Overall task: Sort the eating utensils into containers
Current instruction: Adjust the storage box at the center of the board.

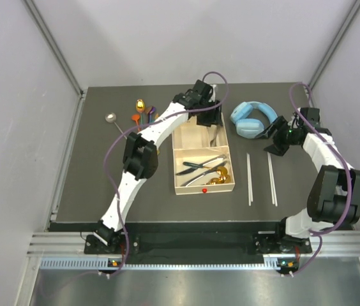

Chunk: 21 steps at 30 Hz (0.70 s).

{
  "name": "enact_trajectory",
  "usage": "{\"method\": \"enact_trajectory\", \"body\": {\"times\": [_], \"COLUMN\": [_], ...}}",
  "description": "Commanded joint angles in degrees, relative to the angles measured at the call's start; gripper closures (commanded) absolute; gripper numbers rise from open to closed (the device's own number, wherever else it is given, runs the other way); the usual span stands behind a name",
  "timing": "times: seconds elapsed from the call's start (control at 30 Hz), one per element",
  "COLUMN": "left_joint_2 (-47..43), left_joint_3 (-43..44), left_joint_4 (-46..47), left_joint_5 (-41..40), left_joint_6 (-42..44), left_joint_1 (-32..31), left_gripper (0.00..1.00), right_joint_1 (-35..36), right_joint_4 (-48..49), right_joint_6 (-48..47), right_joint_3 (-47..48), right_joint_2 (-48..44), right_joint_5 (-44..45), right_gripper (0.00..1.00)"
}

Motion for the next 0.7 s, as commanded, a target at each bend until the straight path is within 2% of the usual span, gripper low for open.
{"method": "enact_trajectory", "body": {"times": [0.0,0.13,0.23,0.3,0.43,0.53,0.67], "left_joint_2": [-7.1,-9.7,-13.2,-17.5,-24.9,-27.0,-25.3], "left_joint_3": [-1.1,-1.9,-3.6,-6.0,-17.9,-23.2,-25.8], "left_joint_4": [1.4,1.2,1.2,1.9,0.2,-3.0,-5.8], "left_joint_5": [6.8,10.2,6.6,-0.9,-17.6,-22.8,-23.4], "left_joint_6": [-1.2,-3.3,-3.0,-3.2,-5.0,-3.5,-2.2], "left_joint_1": [2.0,3.2,4.7,6.8,12.0,15.9,17.8], "left_gripper": [0.39,0.39,0.39,0.38,0.36,0.36,0.37], "right_joint_1": [-0.7,-0.7,-0.7,-0.7,-0.7,-0.7,-0.7], "right_joint_4": [1.5,1.0,0.0,-0.5,-2.0,-1.6,-0.2], "right_joint_6": [0.0,-0.1,-0.5,-0.8,-1.0,0.4,2.8], "right_joint_3": [3.6,5.7,7.6,8.7,10.7,11.1,11.4], "right_joint_2": [1.7,3.7,4.6,5.1,5.3,4.7,4.4], "right_joint_5": [0.4,0.4,1.3,1.7,3.2,3.4,3.5], "right_gripper": [0.33,0.33,0.33,0.33,0.33,0.33,0.33]}}
